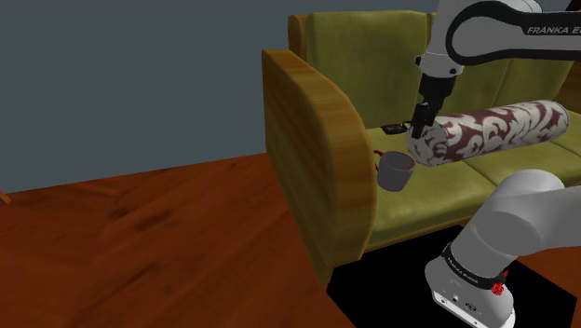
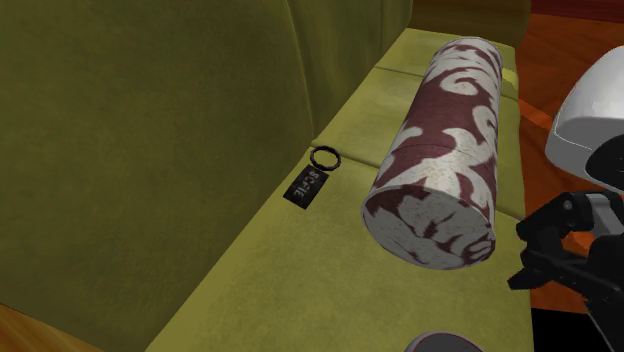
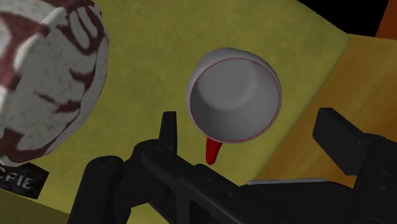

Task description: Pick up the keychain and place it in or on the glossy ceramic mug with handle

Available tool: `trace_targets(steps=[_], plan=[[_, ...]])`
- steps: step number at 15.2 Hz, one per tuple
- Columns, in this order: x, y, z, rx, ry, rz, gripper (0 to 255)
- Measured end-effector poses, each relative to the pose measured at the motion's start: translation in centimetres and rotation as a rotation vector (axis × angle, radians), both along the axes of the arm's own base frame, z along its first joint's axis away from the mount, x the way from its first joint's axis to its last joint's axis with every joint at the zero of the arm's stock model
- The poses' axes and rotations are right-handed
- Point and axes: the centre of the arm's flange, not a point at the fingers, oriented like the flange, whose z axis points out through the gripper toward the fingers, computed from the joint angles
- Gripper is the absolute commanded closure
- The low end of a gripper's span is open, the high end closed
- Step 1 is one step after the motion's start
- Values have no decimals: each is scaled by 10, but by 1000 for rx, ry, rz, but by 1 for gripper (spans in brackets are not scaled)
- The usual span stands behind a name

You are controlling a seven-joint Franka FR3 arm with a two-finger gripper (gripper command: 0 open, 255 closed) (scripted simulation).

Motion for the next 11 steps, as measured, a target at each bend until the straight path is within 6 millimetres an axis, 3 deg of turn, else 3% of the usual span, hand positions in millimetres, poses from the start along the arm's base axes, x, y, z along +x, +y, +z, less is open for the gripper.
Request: trace_targets(steps=[9, 11], plan=[[-6, -108, -43, 16, -82, 247, 0], [6, -128, -42, 27, -176, 301, 0]])
